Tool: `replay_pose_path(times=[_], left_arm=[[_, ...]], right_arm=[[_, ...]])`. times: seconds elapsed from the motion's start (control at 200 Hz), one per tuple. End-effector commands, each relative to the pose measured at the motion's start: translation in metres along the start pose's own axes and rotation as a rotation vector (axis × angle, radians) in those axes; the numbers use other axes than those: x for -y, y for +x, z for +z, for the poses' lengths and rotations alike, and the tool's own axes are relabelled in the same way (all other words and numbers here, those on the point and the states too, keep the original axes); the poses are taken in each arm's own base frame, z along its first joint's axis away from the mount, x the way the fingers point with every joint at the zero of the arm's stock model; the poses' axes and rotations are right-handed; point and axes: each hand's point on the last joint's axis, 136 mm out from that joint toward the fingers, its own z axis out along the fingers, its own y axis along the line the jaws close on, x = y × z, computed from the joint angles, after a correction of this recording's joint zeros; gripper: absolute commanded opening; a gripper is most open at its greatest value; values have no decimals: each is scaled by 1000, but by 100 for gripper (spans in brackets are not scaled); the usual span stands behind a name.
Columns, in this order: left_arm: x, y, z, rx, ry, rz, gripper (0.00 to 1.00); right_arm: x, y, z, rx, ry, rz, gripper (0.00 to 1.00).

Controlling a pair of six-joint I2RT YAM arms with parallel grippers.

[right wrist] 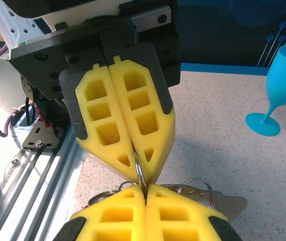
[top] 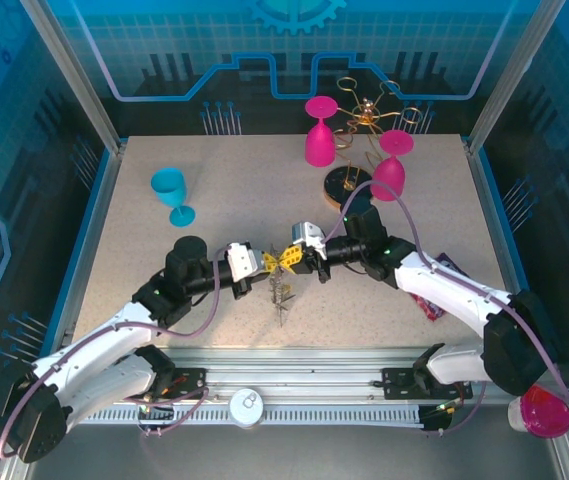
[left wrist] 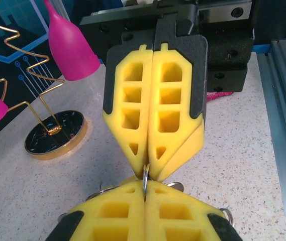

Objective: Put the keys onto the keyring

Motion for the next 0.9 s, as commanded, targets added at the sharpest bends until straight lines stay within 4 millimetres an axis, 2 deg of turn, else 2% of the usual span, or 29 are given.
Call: replay_pose_path(times=[0.0,0.17,0.3,0.345,0.41,0.465,0.64,0.7,0.725,0.816,0.896], left_arm=[[1,-7,2,4,21,3,5],[-6,2,1,-89,1,16,21],[-9,10,2,-170,3,22,22],[-10,11,2,-186,2,25,19],[-10,12,2,-202,10,29,6],[-10,14,3,-212,13,29,0],[-10,12,3,-195,15,31,0],[-9,10,2,-177,7,40,0],[-9,10,1,-167,3,46,0],[-6,6,-2,-116,-8,68,0],[-5,3,-5,-78,-23,89,0]], right_arm=[[-4,-22,1,34,-40,-64,0],[-7,-7,3,-113,-47,-70,0],[-10,3,9,-240,-64,-89,0],[-10,4,11,-273,-69,-101,0],[-11,1,12,-280,-78,-106,0],[-12,-5,13,-261,-81,-110,0],[-6,-13,12,-220,-41,-85,0],[2,-9,6,-196,10,-39,25],[6,-8,4,-180,35,-18,31],[12,-2,-8,-140,85,43,38],[8,7,-10,-134,84,67,40]])
